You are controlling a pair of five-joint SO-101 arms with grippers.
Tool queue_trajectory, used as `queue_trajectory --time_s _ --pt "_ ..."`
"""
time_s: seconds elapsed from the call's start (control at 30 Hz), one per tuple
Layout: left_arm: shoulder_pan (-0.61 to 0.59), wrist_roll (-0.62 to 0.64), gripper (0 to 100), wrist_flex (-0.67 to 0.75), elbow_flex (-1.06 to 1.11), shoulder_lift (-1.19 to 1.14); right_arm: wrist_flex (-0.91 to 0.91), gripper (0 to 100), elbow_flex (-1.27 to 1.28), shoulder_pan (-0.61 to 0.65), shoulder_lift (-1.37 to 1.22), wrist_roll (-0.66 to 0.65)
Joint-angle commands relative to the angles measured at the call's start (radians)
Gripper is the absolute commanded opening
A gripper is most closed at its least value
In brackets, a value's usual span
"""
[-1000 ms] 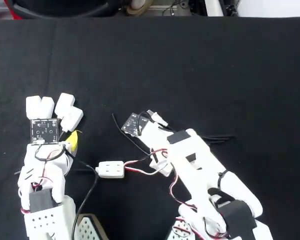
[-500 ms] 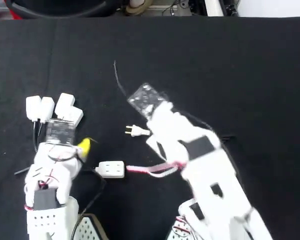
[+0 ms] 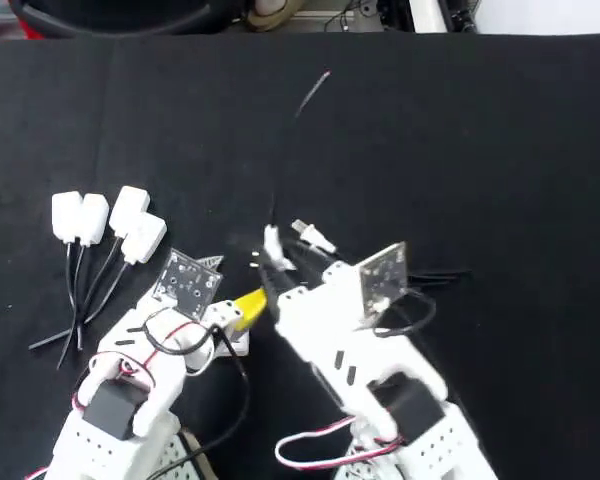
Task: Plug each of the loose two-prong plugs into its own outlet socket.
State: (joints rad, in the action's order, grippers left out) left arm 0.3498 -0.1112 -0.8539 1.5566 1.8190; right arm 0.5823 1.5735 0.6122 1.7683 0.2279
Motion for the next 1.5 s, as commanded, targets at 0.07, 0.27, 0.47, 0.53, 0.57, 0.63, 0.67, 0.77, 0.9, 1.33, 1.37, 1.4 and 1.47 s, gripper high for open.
queue_trajectory --time_s 0.07,0.27,0.47,0.53,0.57,0.63,0.67,0.77,0.9,1.33,1.37,1.4,1.47 --pt "0.004 0.012 27 0.048 -0.065 0.006 -0.011 1.2 0.062 0.058 0.094 0.176" --pt "-0.045 0.014 27 0.049 -0.054 0.006 0.037 1.2 0.039 0.11 0.096 0.221" --pt "-0.125 0.051 27 0.061 -0.054 0.006 0.124 1.2 -0.021 0.112 0.09 0.221" --pt "-0.15 0.071 27 0.083 -0.054 0.006 0.143 1.2 -0.03 0.112 0.09 0.221" --pt "-0.163 0.071 27 0.091 -0.054 0.006 0.153 1.2 -0.036 0.112 0.09 0.218" --pt "-0.185 0.078 27 0.095 -0.054 0.006 0.175 1.2 -0.048 0.112 0.09 0.215" --pt "-0.191 0.084 27 0.097 -0.054 0.006 0.186 1.2 -0.054 0.112 0.09 0.215" --pt "-0.208 0.083 27 0.097 -0.054 0.006 0.206 1.2 -0.064 0.112 0.09 0.213" --pt "-0.229 0.083 27 0.097 -0.056 0.006 0.206 1.2 -0.064 0.117 0.088 0.213" --pt "-0.536 0.074 27 0.089 -0.076 0.006 0.227 1.2 -0.13 0.17 -0.131 0.199" --pt "-0.61 0.075 27 0.087 -0.076 0.006 0.227 1.2 -0.143 0.17 -0.183 0.199" --pt "-0.673 0.075 27 0.08 -0.071 0.006 0.227 1.2 -0.16 0.17 -0.243 0.201" --pt "-0.762 0.075 27 0.02 -0.071 0.006 0.226 1.2 -0.203 0.17 -0.377 0.221"
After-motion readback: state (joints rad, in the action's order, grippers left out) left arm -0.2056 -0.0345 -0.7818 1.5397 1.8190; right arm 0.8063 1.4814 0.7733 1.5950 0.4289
